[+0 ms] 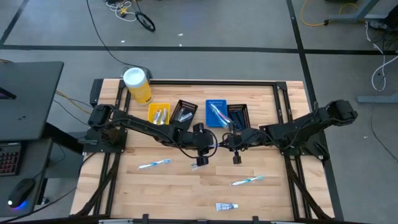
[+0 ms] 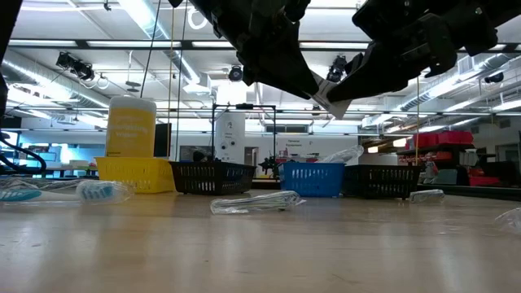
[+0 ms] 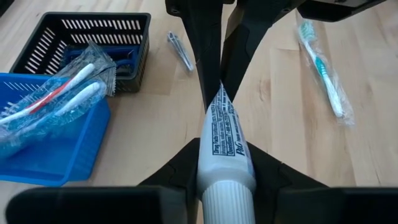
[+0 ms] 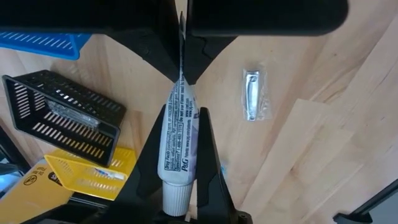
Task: Pick & Place Travel size toiletries
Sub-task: Put the white toothpaste into the yellow bin
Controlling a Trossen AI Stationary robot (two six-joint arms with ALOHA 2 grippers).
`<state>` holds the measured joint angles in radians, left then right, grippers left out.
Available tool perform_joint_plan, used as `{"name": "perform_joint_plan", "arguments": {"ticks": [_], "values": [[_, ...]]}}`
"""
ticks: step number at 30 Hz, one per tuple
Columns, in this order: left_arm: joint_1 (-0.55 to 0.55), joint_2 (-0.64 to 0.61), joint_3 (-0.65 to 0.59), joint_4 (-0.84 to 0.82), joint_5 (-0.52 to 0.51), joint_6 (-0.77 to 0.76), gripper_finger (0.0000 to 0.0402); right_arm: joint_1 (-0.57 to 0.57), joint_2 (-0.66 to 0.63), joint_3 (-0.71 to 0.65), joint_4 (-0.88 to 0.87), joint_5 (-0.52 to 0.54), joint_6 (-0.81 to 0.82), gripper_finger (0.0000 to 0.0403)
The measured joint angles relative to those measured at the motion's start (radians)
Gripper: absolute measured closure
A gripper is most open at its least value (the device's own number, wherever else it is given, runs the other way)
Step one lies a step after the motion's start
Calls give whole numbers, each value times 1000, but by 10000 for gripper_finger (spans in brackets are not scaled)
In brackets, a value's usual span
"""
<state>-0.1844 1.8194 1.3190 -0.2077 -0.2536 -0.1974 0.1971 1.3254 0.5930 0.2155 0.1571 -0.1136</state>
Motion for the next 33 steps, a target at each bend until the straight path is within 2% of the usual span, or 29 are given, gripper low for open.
{"name": "perform_joint_plan", "arguments": {"ticks": [5,11,17,21,27,30,33], "values": [[0,0,0,-5,-1,-5,308,-8,0,0,-1,-4,3,381],[-1,0,0,-18,-2,-32,315,-8,0,0,-1,0,1,335],[3,0,0,-85,-85,-32,311,-8,0,0,-11,41,28,299],[17,0,0,-183,-154,-88,314,-8,0,0,-52,119,75,289],[44,-50,0,-328,-215,-139,314,-8,0,0,-71,123,97,288],[56,-100,0,-468,-292,-188,314,-8,0,0,-82,123,99,288],[71,-156,0,-654,-405,-302,315,-8,0,0,-86,123,99,288]]}}
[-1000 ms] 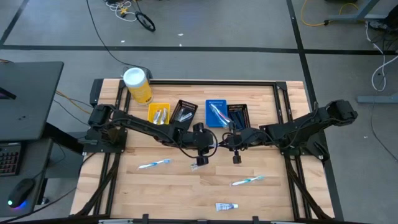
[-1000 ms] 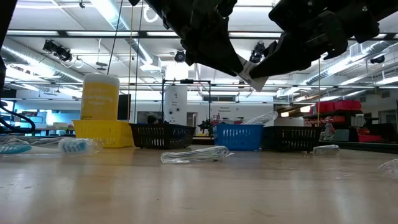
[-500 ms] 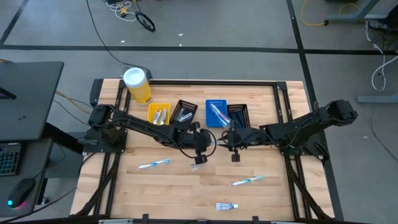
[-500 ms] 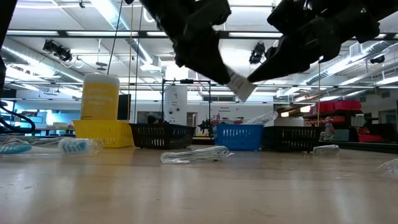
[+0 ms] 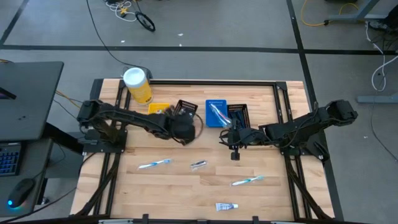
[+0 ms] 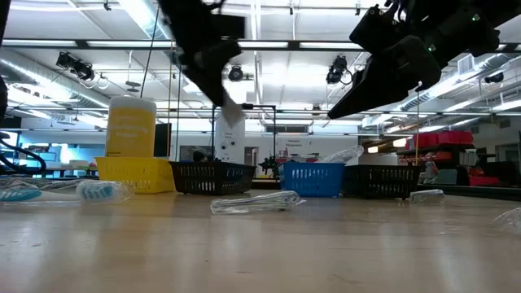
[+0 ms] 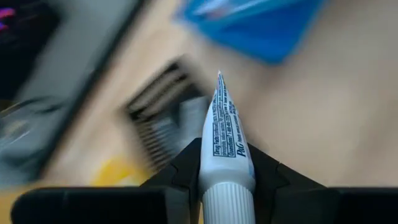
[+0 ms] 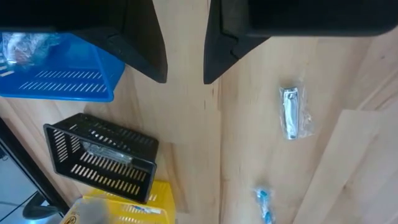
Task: Pick & Place Travel size toiletries
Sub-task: Put the white toothpaste into the yellow bin, then put the silver nail cutter into the right black bin
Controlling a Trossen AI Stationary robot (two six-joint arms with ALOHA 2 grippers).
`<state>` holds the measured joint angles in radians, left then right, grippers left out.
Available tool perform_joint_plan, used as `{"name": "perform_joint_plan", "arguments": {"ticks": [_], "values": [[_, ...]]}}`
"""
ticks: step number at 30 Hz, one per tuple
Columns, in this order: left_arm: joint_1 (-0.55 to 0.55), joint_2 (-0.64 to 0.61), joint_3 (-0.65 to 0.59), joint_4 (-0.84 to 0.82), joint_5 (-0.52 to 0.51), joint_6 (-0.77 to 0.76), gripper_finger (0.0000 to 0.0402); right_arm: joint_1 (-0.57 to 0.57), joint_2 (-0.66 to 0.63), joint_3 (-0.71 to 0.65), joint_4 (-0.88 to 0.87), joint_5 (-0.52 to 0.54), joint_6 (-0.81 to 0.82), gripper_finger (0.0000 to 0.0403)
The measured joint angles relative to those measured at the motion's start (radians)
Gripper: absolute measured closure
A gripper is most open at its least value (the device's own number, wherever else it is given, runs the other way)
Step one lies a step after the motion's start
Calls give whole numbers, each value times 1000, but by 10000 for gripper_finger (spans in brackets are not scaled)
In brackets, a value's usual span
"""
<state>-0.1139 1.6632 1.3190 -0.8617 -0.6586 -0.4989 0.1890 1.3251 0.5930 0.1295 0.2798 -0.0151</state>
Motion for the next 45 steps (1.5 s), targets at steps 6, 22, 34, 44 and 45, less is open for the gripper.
{"name": "perform_joint_plan", "arguments": {"ticks": [6,22,34,44,45], "values": [[36,-31,-1,-366,-53,-261,308,0,0,0,2,0,0,288],[199,-48,-352,-148,146,-412,300,0,0,0,2,-126,26,277],[238,-52,-364,-122,43,-409,246,1,0,0,10,-134,0,247],[228,-52,-363,-41,54,-372,203,1,0,0,10,-134,11,247],[220,-55,-359,-18,56,-352,203,1,0,0,10,-134,11,247]]}}
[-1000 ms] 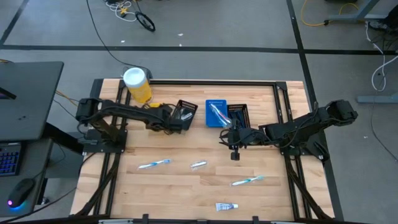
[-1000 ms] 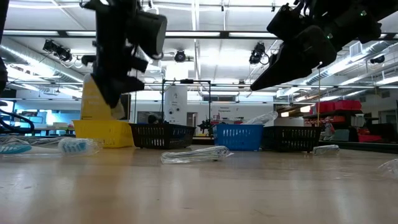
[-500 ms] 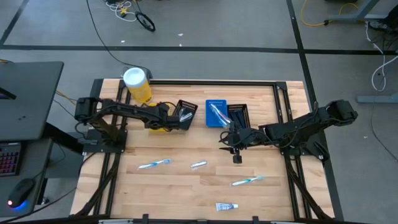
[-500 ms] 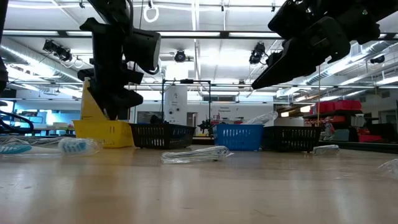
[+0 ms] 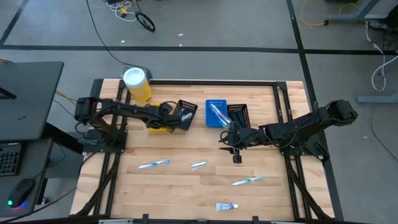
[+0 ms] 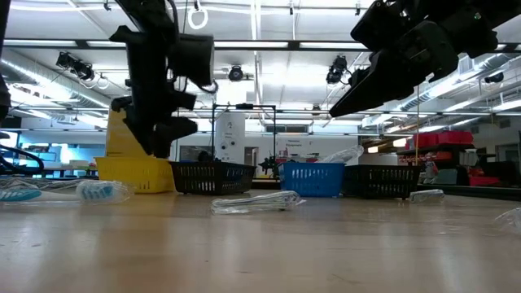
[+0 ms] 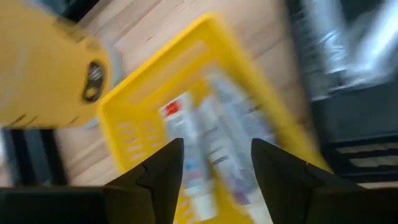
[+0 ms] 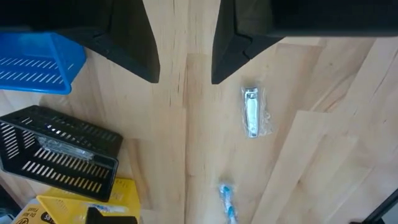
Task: Pick & Place Travel size toiletries
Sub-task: Put the silver nail cutter into the right black bin
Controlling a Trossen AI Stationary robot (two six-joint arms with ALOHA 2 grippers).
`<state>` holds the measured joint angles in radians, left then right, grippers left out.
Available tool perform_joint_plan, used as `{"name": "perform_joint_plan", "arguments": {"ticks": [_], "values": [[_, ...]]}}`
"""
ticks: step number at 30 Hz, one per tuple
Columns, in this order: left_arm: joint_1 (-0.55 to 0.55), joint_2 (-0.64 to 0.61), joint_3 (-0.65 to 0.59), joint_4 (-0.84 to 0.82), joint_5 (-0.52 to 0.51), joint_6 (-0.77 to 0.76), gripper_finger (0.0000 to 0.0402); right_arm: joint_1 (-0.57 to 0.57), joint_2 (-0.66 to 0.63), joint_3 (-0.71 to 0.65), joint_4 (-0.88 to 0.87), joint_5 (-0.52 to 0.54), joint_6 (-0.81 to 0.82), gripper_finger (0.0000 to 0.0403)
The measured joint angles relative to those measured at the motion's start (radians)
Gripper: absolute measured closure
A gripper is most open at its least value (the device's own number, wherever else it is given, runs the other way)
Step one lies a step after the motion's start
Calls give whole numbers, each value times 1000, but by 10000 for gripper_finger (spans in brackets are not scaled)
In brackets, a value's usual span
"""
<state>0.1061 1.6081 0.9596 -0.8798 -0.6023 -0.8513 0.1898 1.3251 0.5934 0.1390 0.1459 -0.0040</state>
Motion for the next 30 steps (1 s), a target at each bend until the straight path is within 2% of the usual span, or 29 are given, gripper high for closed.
{"name": "perform_joint_plan", "arguments": {"ticks": [6,9,13,16,19,24,30], "values": [[-88,-24,105,74,-4,106,213,0,0,0,0,0,5,247],[-147,-35,161,135,13,210,221,0,0,0,-1,0,24,247],[-220,-41,174,358,171,419,227,0,0,0,0,0,27,247],[-272,-34,155,543,298,510,228,0,0,0,2,0,27,247],[-318,-13,147,642,357,513,226,0,0,0,0,0,51,247],[-375,58,147,714,356,444,225,0,1,0,-2,0,103,247],[-405,166,148,771,354,443,221,0,1,0,-1,0,105,247]]}}
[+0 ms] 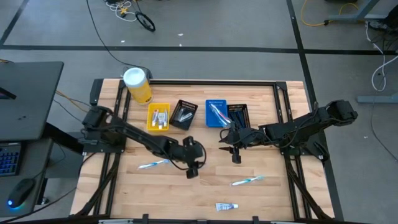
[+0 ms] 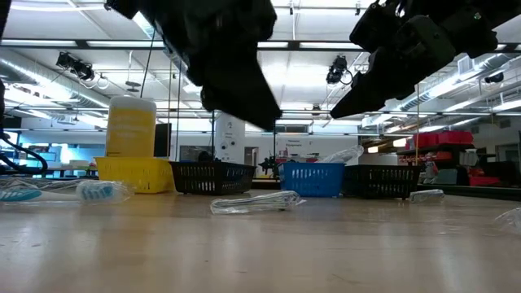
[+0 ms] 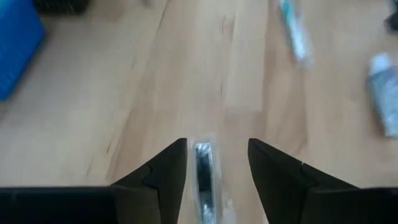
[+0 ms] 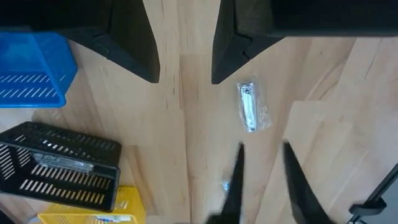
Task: Pick & Place Travel size toiletries
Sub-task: Put the silver nail cutter into the right black bin
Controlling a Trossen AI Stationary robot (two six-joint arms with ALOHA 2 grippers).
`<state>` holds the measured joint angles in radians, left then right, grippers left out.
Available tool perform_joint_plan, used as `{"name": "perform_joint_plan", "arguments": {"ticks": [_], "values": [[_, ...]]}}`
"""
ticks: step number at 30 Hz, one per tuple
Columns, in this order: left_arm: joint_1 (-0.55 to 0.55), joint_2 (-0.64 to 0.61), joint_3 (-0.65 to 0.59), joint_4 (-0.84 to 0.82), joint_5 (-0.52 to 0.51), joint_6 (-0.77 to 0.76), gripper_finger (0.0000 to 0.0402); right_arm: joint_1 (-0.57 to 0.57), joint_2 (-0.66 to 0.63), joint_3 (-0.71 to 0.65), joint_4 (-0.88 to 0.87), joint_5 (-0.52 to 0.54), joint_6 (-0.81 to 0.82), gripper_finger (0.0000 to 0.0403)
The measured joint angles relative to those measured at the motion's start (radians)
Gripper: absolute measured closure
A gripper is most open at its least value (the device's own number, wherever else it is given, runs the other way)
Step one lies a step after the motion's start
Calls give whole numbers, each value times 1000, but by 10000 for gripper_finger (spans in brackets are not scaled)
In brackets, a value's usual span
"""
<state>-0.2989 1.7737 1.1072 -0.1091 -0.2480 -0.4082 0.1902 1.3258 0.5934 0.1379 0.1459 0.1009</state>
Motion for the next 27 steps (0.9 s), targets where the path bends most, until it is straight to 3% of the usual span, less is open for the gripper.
{"name": "perform_joint_plan", "arguments": {"ticks": [19,27], "values": [[3,197,3,13,12,-82,223,0,0,0,-4,0,0,247],[18,204,3,4,-7,-115,303,0,0,0,-6,0,0,247]]}}
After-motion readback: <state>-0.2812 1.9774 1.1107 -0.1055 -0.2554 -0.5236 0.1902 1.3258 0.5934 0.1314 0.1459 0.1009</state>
